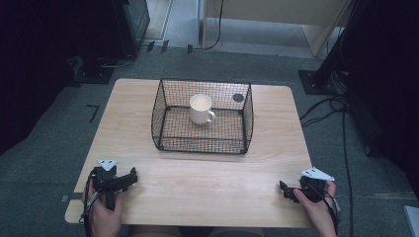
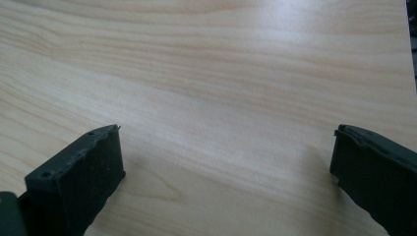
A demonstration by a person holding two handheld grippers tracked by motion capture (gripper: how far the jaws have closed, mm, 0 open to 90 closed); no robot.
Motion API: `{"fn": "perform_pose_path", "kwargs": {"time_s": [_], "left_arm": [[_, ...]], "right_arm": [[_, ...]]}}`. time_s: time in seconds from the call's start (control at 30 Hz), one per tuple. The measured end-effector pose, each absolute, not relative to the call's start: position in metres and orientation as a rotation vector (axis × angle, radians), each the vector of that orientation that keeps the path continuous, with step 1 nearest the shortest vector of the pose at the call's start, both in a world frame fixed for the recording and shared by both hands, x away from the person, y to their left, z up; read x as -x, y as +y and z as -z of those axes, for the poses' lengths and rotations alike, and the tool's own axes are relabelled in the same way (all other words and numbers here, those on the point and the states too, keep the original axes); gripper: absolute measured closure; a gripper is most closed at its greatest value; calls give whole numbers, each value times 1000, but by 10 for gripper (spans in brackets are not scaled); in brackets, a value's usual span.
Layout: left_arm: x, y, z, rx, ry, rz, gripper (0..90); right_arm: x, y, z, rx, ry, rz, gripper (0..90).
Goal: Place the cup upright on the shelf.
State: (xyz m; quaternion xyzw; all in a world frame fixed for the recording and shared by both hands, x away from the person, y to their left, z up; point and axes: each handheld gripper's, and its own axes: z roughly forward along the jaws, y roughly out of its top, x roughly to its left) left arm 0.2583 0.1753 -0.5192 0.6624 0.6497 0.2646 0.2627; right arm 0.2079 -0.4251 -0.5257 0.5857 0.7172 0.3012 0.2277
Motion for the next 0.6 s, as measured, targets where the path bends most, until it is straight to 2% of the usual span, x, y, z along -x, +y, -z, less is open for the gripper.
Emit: {"fn": "perform_pose_path", "kwargs": {"time_s": [0.6], "left_arm": [[-258,175,519,-1792,1757,-716,22]], "right_arm": [[-201,-425,527,-1627,1940,-834,0]]}}
